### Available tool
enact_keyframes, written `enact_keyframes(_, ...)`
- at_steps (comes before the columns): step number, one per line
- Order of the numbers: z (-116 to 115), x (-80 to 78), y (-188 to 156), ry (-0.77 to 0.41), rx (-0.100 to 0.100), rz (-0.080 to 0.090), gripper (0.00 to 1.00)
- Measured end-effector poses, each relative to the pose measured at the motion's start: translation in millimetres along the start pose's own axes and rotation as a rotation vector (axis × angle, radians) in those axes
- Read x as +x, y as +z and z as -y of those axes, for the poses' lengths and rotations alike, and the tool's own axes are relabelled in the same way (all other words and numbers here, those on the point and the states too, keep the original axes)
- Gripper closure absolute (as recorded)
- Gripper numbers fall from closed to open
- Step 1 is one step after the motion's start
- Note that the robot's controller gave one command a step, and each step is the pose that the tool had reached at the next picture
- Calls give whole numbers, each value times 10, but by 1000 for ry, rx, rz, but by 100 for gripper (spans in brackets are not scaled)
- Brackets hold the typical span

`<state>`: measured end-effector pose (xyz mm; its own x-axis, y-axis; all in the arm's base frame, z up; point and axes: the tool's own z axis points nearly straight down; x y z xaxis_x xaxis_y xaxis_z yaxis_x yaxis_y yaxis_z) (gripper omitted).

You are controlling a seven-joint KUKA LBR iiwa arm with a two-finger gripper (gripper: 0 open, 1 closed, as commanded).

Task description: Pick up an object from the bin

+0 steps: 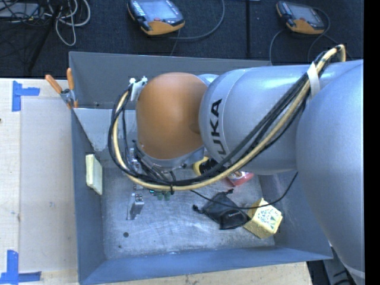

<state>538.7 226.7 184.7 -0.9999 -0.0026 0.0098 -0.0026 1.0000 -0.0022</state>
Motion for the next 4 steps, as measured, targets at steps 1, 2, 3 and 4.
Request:
enact_keyframes(1, 16, -23, -42, 5, -2, 7, 100)
enact_keyframes(2, 17, -23, -42, 6, -2, 7, 100)
enact_keyframes(3, 19, -39, 57, 11, -2, 7, 100)
enact_keyframes(4, -9, 51, 188, 12, -1, 8, 100)
